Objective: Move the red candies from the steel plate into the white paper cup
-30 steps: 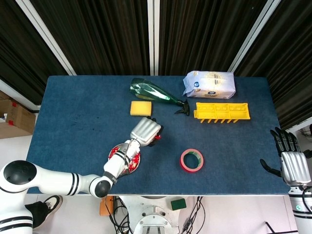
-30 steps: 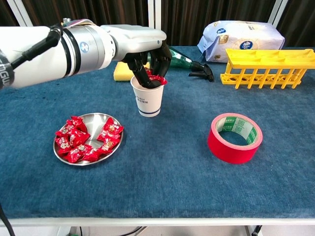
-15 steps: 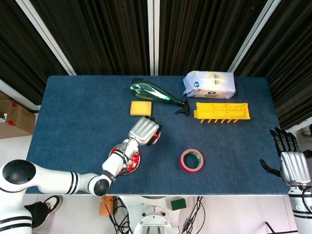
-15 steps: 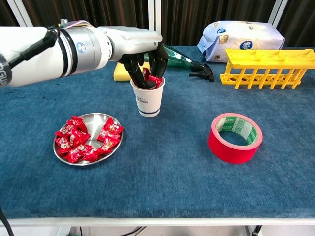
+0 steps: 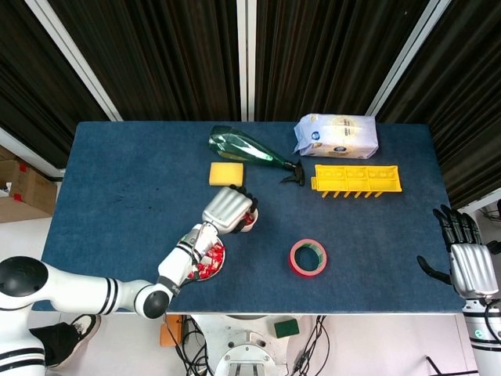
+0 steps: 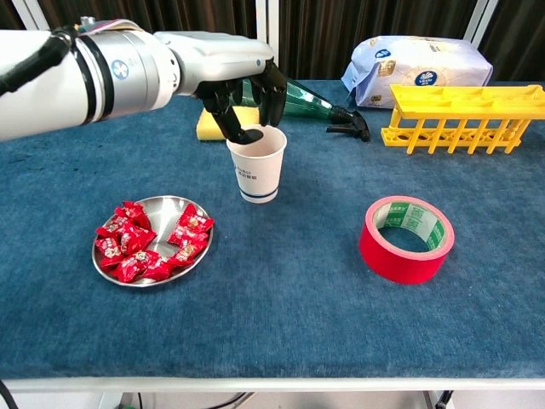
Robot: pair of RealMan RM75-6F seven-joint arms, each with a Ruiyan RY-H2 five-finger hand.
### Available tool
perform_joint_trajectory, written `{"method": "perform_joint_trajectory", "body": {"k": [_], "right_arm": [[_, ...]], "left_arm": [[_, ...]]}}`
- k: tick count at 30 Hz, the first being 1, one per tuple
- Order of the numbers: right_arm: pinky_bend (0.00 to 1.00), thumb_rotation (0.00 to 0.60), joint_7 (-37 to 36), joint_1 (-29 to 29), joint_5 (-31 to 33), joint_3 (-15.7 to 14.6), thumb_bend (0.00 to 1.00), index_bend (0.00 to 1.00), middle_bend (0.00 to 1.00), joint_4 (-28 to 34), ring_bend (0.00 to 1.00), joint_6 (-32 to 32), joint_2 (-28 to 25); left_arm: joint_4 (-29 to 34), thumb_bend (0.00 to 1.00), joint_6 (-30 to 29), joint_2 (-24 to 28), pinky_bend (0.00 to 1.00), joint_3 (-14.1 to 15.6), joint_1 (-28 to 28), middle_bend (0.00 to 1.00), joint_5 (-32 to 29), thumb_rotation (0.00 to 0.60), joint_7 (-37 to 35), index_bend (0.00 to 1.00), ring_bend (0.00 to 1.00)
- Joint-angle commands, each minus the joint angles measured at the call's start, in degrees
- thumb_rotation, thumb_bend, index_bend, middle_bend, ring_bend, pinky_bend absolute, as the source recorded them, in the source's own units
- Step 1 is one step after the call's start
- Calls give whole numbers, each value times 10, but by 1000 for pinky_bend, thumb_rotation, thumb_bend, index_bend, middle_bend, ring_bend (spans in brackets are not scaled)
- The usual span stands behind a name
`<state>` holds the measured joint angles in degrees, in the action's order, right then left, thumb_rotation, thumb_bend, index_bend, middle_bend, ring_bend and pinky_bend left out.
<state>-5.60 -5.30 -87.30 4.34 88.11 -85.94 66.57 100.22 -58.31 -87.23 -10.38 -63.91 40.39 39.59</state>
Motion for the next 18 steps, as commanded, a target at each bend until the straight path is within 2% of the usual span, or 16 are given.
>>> {"method": "perform_joint_trajectory", "body": {"k": [1, 6, 10, 18], "right_arm": [[0, 600, -1, 0, 1, 0, 233, 0, 14, 0, 0, 2, -1], [0, 600, -3, -2, 4, 1, 233, 0, 14, 0, 0, 5, -1], [0, 600, -2, -1, 3, 0, 233, 0, 14, 1, 0, 4, -1], [0, 600, 1, 1, 0, -1, 233, 0, 14, 3, 0, 1, -1]], "left_arm": [[49, 365, -38, 33, 319, 11, 22, 394, 25, 600, 2, 423, 247], [129, 357, -94, 86, 326, 47, 66, 394, 60, 600, 11, 422, 247], [172, 333, -121, 121, 340, 90, 102, 384, 68, 600, 27, 422, 247], [161, 326, -122, 119, 332, 163, 167, 359, 141, 600, -5, 406, 228]]}}
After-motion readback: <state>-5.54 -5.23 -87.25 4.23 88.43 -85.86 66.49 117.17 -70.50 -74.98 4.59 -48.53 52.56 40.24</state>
